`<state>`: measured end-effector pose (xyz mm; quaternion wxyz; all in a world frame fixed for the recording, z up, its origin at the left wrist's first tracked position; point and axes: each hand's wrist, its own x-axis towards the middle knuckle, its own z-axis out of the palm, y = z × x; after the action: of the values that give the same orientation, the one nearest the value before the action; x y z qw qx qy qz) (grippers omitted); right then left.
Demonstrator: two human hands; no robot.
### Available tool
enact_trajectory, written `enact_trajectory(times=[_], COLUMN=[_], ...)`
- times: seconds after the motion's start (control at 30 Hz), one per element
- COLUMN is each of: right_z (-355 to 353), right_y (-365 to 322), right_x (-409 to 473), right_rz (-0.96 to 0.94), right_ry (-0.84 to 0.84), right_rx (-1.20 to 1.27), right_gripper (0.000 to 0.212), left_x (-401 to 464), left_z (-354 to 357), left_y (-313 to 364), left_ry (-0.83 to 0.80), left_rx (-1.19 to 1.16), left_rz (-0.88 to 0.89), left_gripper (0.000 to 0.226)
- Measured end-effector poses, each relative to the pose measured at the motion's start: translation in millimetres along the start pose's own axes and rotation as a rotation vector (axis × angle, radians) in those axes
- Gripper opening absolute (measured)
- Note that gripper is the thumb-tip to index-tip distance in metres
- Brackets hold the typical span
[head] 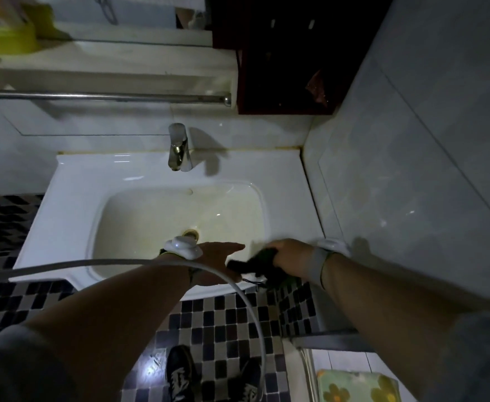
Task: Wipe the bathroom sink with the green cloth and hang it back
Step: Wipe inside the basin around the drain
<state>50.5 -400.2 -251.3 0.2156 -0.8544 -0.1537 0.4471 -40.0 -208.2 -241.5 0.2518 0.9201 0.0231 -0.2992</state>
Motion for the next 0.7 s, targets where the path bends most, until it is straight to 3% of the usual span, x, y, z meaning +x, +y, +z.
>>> enact_trajectory(times=[0.03,0.07,0.13,0.17,0.2,0.23,0.27,0.33,0.4,0.5,0.57,0.7], right_z=[5,9,16,20,24,28,34,39,47,54,59,79], right_y=[-7,-19,-26,-31,-33,-37,-45,-56,-69,-83,-97,-123], right_x=[5,9,12,13,18,21,26,31,37,50,52,50], right_rz=[-0.009,-0.013,0.008,0.03,0.056,0.087,0.092,0.036,0.005,0.033,0.126,0.146], right_ry=[0.033,0.07,0.127,0.149,0.146,0.119,0.074,0.036,0.081,0.147,0.151,0.063], right_rx=[0.104,0.23,0.492,0.637,0.777,0.886,0.934,0.832,0.635,0.488,0.583,0.683], right_gripper=[0.036,0.034,0.028,0.023,0.021,0.026,0.038,0.063,0.071,0.039,0.022,0.025], left_x=[6,8,0,1,-1,10,1,-16,-13,-14,-17,-24], left_z=[5,8,9,-7,-9,-15,-26,-40,-43,-46,-50,-51], left_y=[0,-7,-15,-12,-20,-23,-27,-39,-53,-77,-95,-119], left_ry=[-0.024,0.07,0.136,0.186,0.22,0.218,0.091,0.039,0.066,0.067,0.093,0.117], left_rx=[-0.088,-0.177,-0.158,-0.048,0.063,-0.077,-0.152,-0.231,-0.243,-0.196,-0.202,-0.261], left_rz=[-0.041,-0.067,-0.133,-0.253,-0.225,-0.173,-0.093,-0.05,-0.059,-0.045,-0.038,-0.053], left_gripper=[0.072,0.058,0.023,0.028,0.029,0.029,0.031,0.033,0.03,0.029,0.028,0.022])
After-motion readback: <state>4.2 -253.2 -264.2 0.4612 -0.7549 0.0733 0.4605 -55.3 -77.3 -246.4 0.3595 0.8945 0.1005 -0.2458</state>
